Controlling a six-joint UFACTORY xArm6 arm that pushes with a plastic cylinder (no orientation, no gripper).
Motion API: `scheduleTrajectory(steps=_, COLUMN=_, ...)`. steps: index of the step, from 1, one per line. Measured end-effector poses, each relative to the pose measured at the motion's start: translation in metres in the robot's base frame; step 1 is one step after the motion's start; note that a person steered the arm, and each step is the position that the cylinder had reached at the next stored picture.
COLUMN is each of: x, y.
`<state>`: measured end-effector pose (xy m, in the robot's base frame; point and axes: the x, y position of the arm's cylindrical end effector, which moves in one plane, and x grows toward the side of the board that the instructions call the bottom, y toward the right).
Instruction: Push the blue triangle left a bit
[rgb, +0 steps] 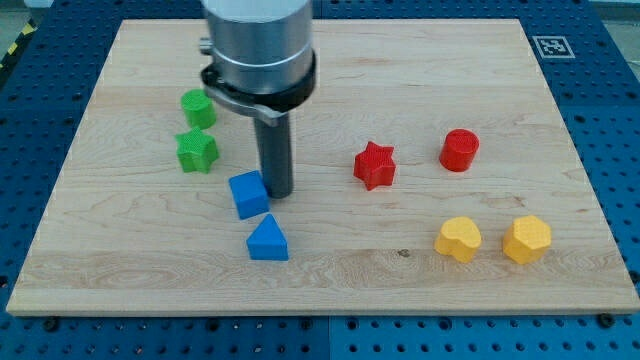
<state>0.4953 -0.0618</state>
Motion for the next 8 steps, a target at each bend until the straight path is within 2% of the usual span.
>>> scheduleTrajectory(steps=2, x=0.0, y=0.008)
scheduleTrajectory(steps=4, x=0.035, y=0.032)
scheduleTrajectory(steps=5, x=0.053, y=0.033)
scheduleTrajectory(steps=8, x=0.065, y=0.019)
